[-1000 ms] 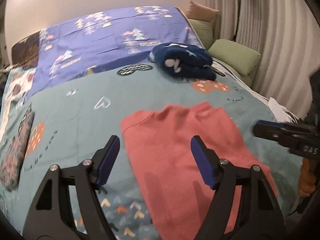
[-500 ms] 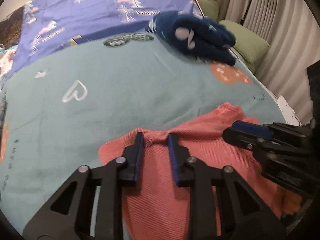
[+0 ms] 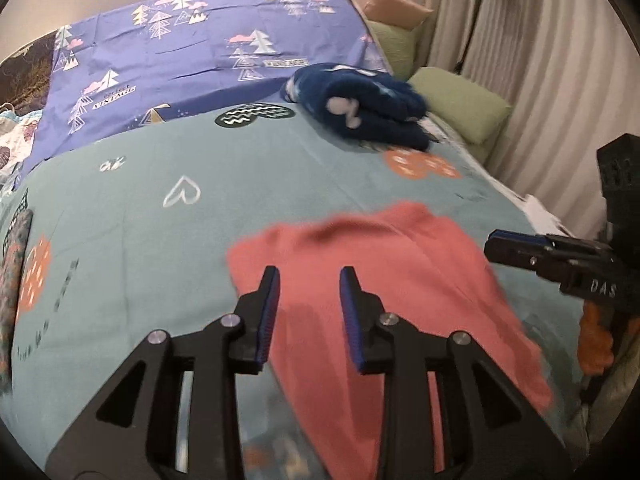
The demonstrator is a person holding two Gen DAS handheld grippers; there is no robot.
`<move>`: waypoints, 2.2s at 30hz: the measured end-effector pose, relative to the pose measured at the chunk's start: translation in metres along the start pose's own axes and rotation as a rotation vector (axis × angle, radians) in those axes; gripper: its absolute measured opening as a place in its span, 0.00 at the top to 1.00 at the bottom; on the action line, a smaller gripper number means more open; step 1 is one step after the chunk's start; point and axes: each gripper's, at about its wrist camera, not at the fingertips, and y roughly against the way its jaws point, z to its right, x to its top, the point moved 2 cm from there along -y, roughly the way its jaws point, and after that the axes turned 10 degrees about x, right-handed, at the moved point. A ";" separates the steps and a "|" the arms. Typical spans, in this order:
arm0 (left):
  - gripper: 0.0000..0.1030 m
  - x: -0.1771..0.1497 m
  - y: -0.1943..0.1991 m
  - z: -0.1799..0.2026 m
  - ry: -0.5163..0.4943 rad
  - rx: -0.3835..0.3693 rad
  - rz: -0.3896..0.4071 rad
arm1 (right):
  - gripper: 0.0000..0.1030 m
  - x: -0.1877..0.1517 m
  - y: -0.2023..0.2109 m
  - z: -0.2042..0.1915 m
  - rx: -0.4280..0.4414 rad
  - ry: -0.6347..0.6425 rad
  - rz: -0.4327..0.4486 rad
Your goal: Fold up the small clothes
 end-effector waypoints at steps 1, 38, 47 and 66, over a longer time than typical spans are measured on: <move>0.69 -0.009 0.010 0.002 -0.010 -0.005 -0.001 | 0.78 -0.009 0.013 -0.006 0.012 0.014 -0.002; 0.46 -0.091 0.051 0.008 0.075 -0.040 -0.115 | 0.46 -0.086 0.054 0.011 0.010 -0.134 -0.051; 0.30 -0.059 0.009 -0.019 0.222 -0.160 -0.133 | 0.34 -0.060 0.017 0.019 0.074 -0.133 -0.074; 0.20 -0.034 -0.045 -0.001 0.079 -0.314 -0.149 | 0.34 -0.021 -0.053 0.032 0.193 -0.013 -0.128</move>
